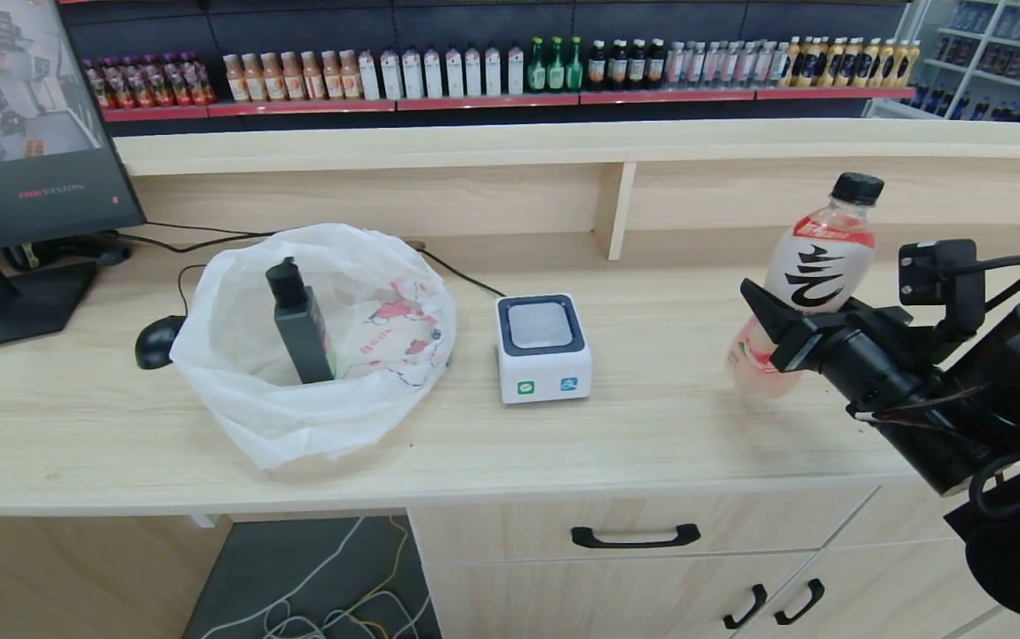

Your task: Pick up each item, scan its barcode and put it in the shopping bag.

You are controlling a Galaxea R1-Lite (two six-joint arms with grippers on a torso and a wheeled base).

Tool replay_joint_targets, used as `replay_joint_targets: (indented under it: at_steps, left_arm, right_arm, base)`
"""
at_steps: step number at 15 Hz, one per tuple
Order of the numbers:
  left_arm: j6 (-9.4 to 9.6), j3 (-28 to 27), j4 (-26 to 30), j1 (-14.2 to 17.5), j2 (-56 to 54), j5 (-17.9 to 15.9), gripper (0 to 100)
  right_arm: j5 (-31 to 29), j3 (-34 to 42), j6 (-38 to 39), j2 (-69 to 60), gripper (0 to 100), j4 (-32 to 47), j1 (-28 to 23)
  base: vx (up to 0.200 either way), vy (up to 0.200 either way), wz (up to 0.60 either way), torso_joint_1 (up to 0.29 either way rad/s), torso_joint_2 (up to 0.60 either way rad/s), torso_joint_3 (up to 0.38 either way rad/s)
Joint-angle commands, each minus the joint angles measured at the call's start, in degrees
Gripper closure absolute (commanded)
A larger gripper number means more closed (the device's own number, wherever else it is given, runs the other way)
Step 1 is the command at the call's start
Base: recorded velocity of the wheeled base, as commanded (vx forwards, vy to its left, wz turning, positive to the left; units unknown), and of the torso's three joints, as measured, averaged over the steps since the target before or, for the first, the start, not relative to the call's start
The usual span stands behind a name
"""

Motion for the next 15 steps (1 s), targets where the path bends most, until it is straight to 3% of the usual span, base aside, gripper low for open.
replay_joint_targets:
  at_steps: [1, 5, 15]
  left_arm:
    - [-0.04, 0.00, -0.02, 0.01, -0.02, 0.03, 0]
    - [0.05, 0.00, -0.02, 0.01, -0.02, 0.03, 0]
    - [0.22, 0.00, -0.02, 0.01, -0.02, 0.03, 0]
  right_arm:
    - [-0.01, -0.18, -0.03, 0.14, 100, -0.06, 0.50]
    - [-0.01, -0.26, -0.03, -0.03, 100, -0.06, 0.41]
    - [-0.01, -0.88, 0.23, -2.49, 100, -0.06, 5.42]
  base:
    - [0.000, 0.200, 0.00, 0.007, 0.00, 0.002]
    - [0.000, 0.200, 0.00, -0.004, 0.00, 0.000]
    - [0.000, 0.000, 0.00, 0.000, 0.00, 0.000]
